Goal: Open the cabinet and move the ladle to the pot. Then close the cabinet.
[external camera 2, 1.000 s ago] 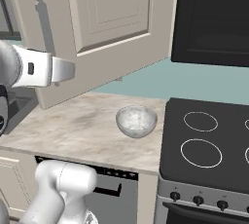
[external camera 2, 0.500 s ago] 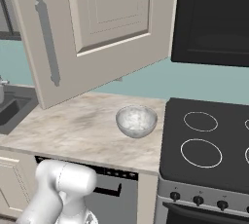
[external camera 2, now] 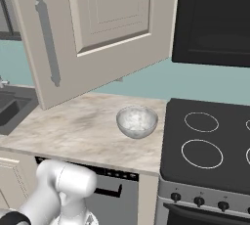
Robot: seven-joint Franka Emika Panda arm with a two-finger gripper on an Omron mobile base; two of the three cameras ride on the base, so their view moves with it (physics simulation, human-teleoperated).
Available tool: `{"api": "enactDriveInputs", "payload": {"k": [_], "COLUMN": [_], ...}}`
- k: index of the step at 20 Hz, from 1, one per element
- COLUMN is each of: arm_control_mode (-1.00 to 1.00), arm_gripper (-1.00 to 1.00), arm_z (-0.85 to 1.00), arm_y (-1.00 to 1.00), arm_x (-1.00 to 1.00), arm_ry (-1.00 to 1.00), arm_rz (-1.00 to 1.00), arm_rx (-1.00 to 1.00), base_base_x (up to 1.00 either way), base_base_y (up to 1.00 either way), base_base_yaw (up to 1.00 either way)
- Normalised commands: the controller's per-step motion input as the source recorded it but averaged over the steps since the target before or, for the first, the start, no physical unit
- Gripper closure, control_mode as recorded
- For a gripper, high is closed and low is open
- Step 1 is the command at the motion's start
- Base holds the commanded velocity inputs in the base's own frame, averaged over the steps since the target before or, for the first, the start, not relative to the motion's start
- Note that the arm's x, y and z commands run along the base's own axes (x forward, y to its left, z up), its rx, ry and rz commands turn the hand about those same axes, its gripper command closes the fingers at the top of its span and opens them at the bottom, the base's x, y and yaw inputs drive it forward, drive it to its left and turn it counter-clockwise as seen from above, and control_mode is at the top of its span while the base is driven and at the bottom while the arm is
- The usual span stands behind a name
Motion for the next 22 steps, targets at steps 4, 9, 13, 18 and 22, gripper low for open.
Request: {"api": "enactDriveInputs", "payload": {"k": [4, 9, 13, 18, 22], "arm_control_mode": [-1.00, -1.00, -1.00, -1.00, -1.00], "arm_gripper": [-1.00, -1.00, -1.00, -1.00, -1.00], "arm_z": [-0.10, -0.21, -0.23, -0.11, -0.01], "arm_y": [0.25, 0.06, 0.00, 0.00, -0.13], "arm_x": [0.84, 0.83, 0.75, 0.57, 0.36], "arm_ry": [0.00, -0.01, -0.02, -0.05, -0.05], "arm_rz": [-0.09, -0.11, -0.15, -0.17, -0.19], "arm_rx": [0.00, -0.02, -0.05, -0.08, -0.09], "base_base_x": [0.00, 0.00, 0.00, 0.00, 0.00], "base_base_y": [0.00, 0.00, 0.00, 0.00, 0.00], "base_base_yaw": [0.00, 0.00, 0.00, 0.00, 0.00]}}
